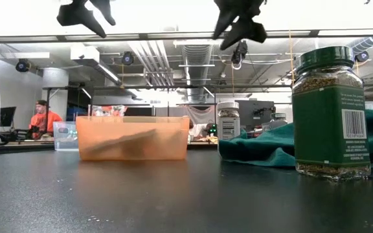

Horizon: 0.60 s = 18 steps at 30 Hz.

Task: Sort spices by type
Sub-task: Adjust the orange bin

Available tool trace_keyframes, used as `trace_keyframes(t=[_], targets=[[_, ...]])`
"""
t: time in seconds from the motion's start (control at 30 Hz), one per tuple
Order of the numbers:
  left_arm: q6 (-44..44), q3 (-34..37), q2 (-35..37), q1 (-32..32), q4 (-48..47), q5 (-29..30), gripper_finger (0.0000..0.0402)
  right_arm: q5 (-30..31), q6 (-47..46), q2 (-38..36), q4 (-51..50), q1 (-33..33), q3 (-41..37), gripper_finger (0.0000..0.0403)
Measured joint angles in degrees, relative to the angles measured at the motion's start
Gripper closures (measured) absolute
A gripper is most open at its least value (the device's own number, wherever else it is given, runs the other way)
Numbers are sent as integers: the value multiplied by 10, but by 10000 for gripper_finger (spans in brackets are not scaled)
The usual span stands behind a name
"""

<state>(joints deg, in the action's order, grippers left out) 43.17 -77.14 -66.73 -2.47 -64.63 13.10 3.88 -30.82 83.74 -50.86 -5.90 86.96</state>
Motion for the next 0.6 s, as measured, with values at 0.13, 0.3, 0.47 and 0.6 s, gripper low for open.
trace_keyframes(t=[0.13,0.3,0.47,0.6], targets=[[-12,0,-34,51,-13,-22,251,2,47,-30,-46,-12,0,300],[-13,17,-84,84,-23,-49,362,9,94,-56,-47,-18,-2,364],[-19,60,-130,64,-20,-50,391,8,121,-59,-41,-20,-3,390],[-60,93,-165,37,27,-94,400,8,127,-57,-38,-20,-6,390]])
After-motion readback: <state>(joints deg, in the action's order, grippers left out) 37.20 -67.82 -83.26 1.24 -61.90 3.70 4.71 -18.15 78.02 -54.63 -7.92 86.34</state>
